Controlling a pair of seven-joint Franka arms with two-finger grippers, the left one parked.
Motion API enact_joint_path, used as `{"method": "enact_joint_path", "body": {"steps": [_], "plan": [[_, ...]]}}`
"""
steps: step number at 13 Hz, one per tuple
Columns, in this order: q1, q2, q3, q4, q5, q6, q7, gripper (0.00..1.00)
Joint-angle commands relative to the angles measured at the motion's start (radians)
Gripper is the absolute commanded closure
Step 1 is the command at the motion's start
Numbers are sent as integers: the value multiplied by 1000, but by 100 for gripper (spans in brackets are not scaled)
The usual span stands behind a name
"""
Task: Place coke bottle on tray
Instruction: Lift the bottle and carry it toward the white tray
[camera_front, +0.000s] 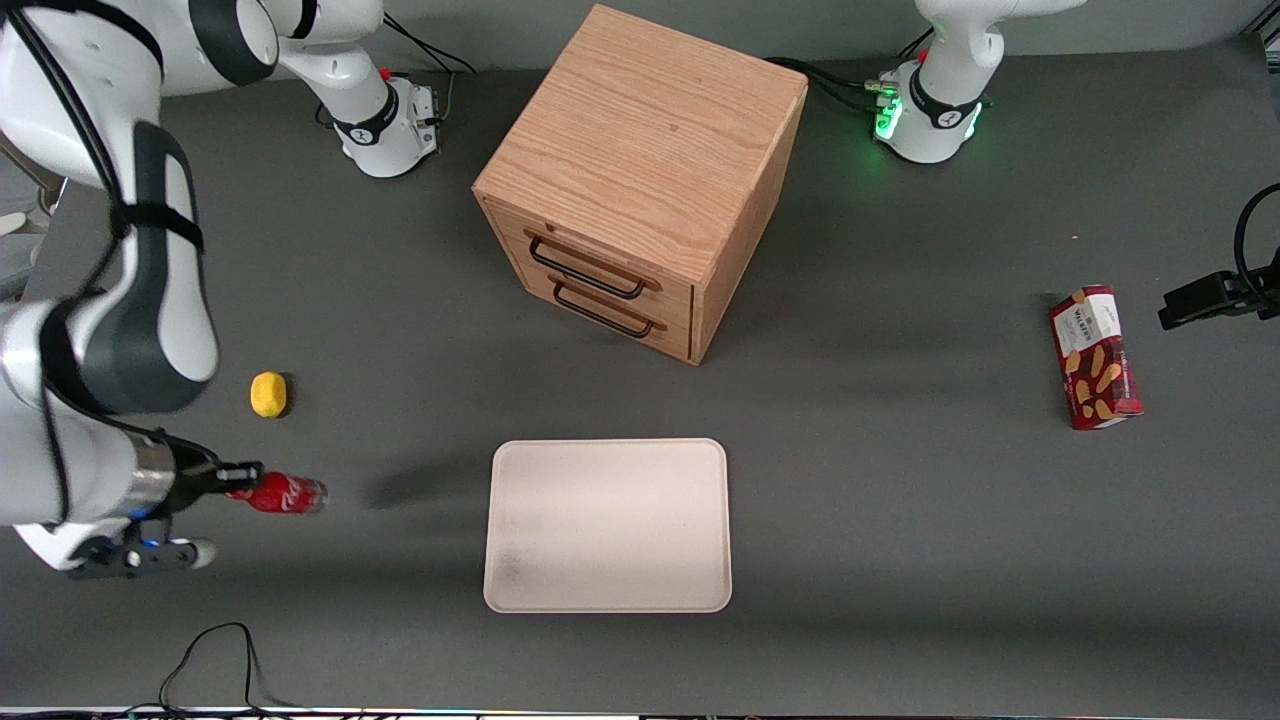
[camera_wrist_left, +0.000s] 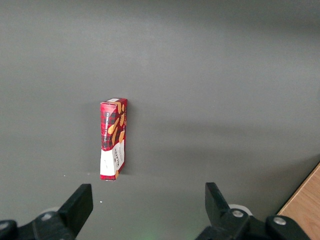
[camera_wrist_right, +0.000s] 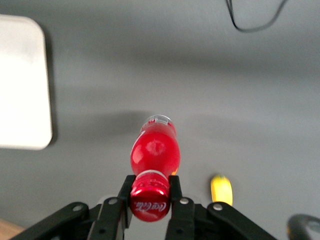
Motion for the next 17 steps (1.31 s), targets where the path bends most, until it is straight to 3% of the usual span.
{"method": "enact_joint_path", "body": {"steps": [1,3,7,13,17], "plan": [[-10,-142,-3,-96,-13,-66,-13,100],[-13,-239,-3,-193,-13,-64,-13,100],[1,-234,8,-185,-7,-64,25,100],[122,-8,33,41,-9,-23,297,100],[137,70,102,58,-9,109,437,100]]}}
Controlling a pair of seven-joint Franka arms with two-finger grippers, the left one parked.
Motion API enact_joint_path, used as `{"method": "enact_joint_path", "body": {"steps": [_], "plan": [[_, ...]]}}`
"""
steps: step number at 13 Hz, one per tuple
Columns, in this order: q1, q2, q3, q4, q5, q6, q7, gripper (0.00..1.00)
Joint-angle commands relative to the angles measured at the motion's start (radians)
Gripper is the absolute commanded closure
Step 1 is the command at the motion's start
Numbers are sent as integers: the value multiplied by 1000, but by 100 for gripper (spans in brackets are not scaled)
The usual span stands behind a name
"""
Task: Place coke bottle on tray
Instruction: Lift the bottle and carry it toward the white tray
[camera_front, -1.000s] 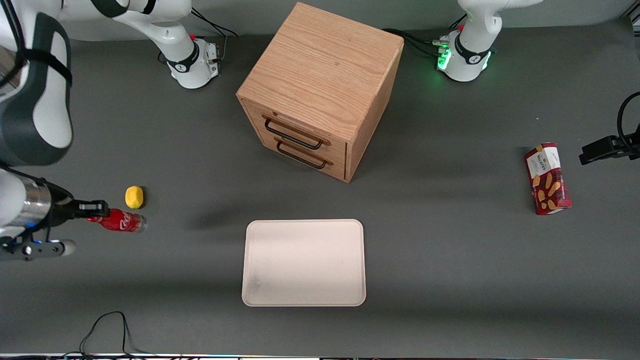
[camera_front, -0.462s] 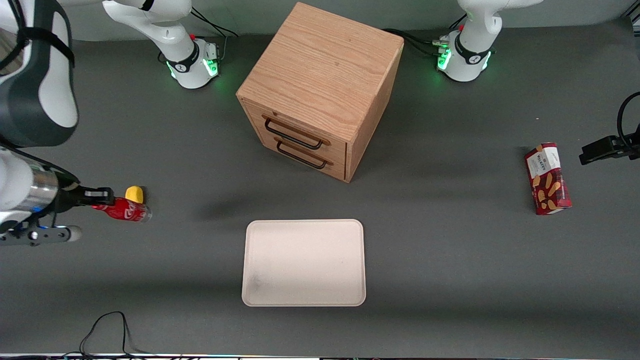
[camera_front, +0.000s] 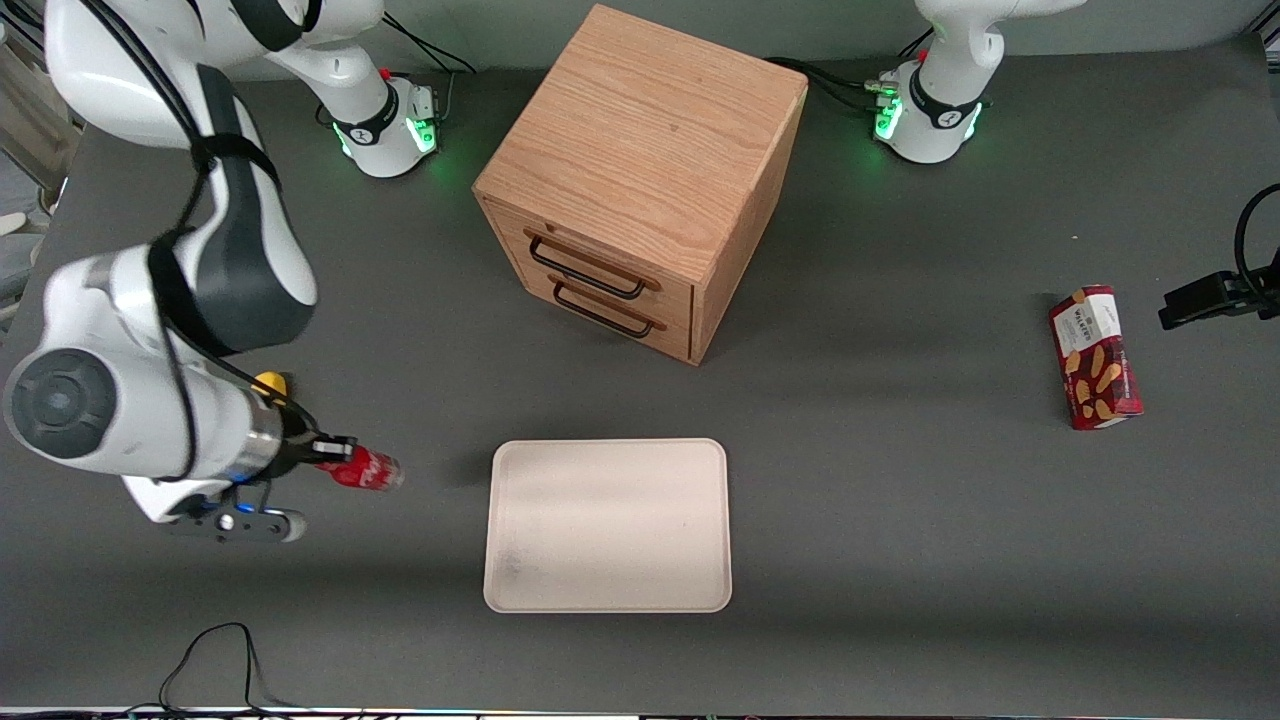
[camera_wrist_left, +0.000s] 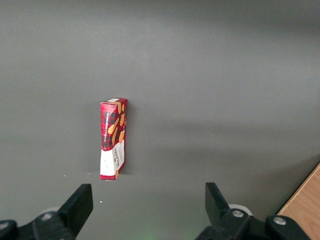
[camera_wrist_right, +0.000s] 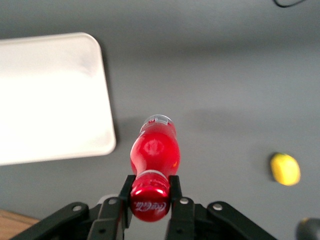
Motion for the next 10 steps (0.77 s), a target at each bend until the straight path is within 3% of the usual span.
{"method": "enact_joint_path", "body": {"steps": [1,10], "plan": [[-1,60,56,70,-9,56,75,100],[69,204,64,73,-11,332,216,100]]}}
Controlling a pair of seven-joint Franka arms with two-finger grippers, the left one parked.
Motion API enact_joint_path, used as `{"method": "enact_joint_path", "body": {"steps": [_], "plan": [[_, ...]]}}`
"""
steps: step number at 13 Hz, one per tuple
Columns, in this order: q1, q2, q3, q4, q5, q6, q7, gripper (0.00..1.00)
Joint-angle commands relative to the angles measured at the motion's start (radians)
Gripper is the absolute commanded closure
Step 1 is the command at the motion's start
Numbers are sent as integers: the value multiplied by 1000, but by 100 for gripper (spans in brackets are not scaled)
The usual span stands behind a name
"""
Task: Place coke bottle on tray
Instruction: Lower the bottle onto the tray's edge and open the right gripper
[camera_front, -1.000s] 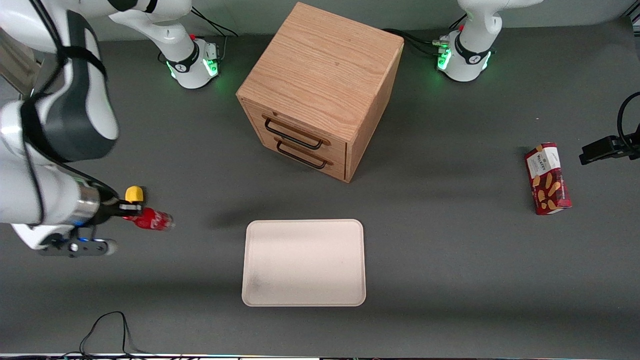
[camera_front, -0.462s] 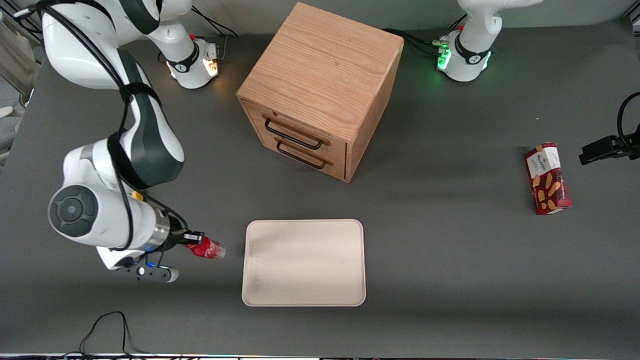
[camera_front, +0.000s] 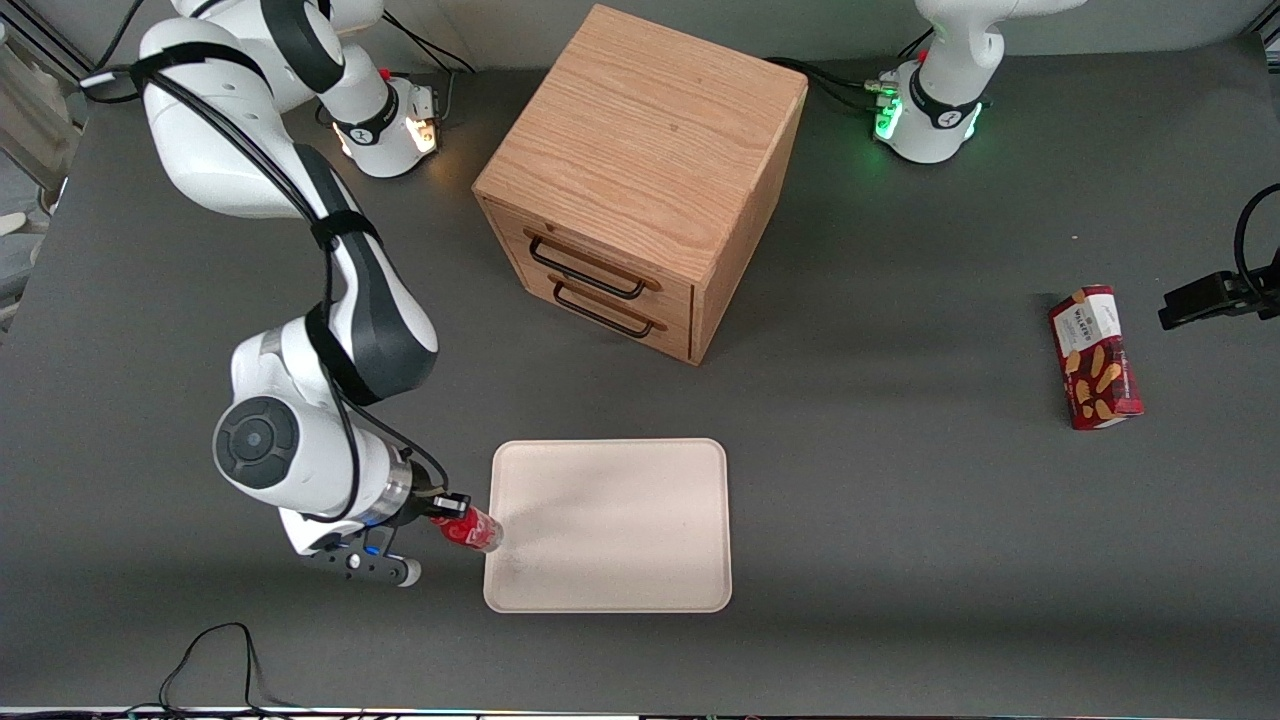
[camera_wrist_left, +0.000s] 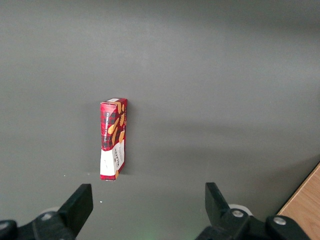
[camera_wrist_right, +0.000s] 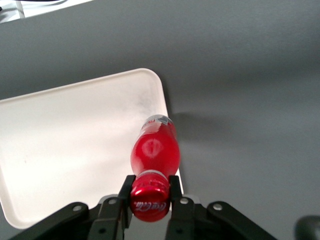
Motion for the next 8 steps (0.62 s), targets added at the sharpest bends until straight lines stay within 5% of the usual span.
{"method": "enact_joint_path", "body": {"steps": [1,8], "plan": [[18,43,4,53,-11,45,36,100],[22,91,-1,52,-18,147,59,100]]}}
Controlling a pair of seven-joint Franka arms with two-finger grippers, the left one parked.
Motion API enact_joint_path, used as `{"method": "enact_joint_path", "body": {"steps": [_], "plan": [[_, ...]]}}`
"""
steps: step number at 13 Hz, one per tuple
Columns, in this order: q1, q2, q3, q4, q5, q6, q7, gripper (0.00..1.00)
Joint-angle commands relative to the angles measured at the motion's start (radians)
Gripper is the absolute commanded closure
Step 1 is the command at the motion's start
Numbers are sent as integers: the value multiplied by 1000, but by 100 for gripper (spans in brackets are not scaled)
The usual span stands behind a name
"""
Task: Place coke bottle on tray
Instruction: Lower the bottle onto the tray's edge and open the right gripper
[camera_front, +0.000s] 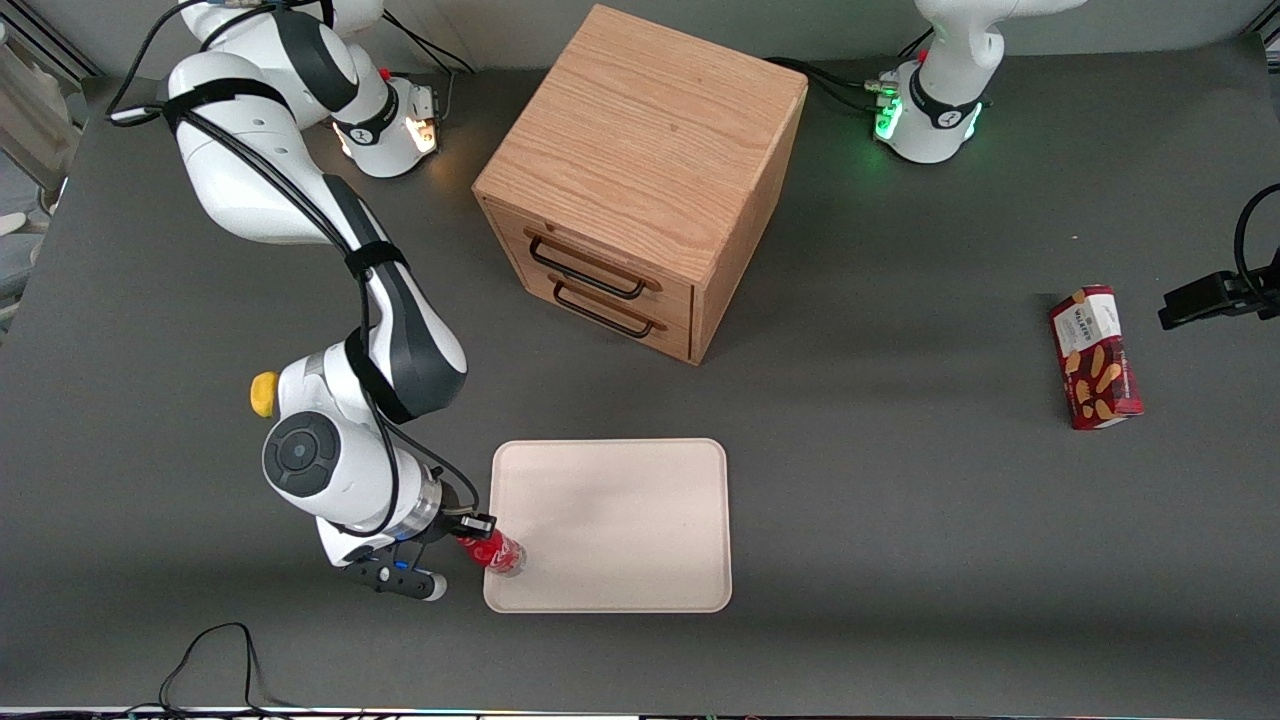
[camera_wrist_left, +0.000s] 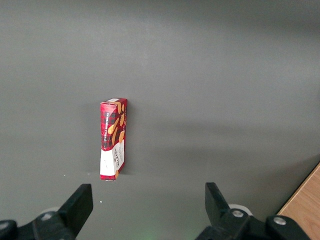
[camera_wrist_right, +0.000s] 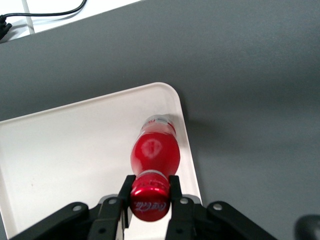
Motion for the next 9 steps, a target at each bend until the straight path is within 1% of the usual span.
{"method": "enact_joint_path", "body": {"steps": [1,4,5,6,7,8,9], "plan": [[10,27,-2,47,-18,20,28,100],[10,38,-5,47,-20,30,29,100],[10,38,-5,47,-20,30,31,80],[10,39,-5,46,-20,30,41,51],[22,38,-10,44,-40,32,44,16],[31,39,-16,44,-87,35,49,2],[31,39,-16,43,-101,44,76,0]]}}
